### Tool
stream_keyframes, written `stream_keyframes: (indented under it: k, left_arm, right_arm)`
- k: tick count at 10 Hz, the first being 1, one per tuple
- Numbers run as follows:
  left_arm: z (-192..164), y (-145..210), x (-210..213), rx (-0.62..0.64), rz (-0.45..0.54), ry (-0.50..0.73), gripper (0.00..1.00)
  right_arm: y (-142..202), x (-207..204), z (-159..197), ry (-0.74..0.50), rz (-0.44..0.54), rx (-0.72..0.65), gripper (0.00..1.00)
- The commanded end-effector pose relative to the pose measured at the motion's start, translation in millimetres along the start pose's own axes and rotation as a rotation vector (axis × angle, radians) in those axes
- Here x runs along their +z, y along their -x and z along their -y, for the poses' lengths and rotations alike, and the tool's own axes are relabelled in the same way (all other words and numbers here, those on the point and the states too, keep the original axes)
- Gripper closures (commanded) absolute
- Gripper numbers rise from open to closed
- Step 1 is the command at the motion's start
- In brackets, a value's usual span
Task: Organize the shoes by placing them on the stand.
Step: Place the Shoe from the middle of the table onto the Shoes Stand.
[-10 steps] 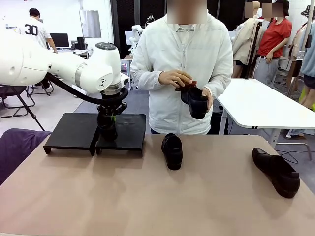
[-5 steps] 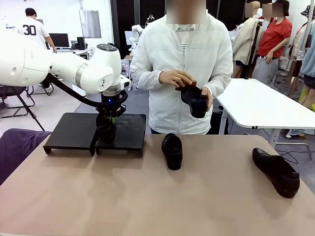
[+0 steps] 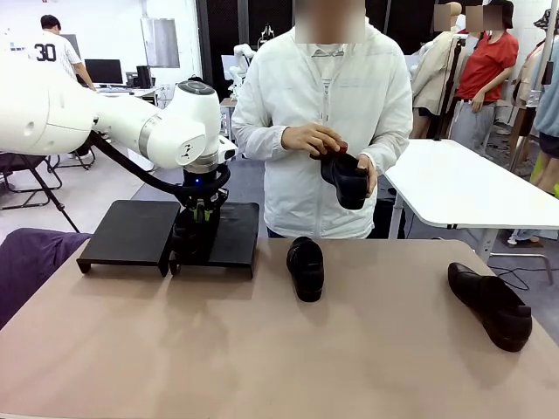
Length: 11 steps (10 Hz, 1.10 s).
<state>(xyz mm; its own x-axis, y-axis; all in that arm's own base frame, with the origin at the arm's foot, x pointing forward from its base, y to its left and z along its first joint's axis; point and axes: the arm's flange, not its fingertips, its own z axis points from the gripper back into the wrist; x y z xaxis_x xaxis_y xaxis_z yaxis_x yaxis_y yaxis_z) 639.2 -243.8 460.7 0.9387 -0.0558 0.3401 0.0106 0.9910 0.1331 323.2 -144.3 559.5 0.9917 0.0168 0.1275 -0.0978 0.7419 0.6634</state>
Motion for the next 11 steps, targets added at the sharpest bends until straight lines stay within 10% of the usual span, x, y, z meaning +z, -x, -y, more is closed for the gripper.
stream_keyframes:
  k: [1,5,11]
  left_arm:
    - [-7,-4,2,0.012,0.028,-0.006,0.00]
    - [-23,36,45,0.039,-0.076,0.052,0.00]
    - [-140,206,155,-0.036,-0.147,0.470,0.00]
  right_arm:
    - [3,1,2,0.004,-0.009,0.026,0.00]
    - [3,1,2,0.004,-0.009,0.026,0.00]
    - [3,1,2,0.004,-0.009,0.026,0.00]
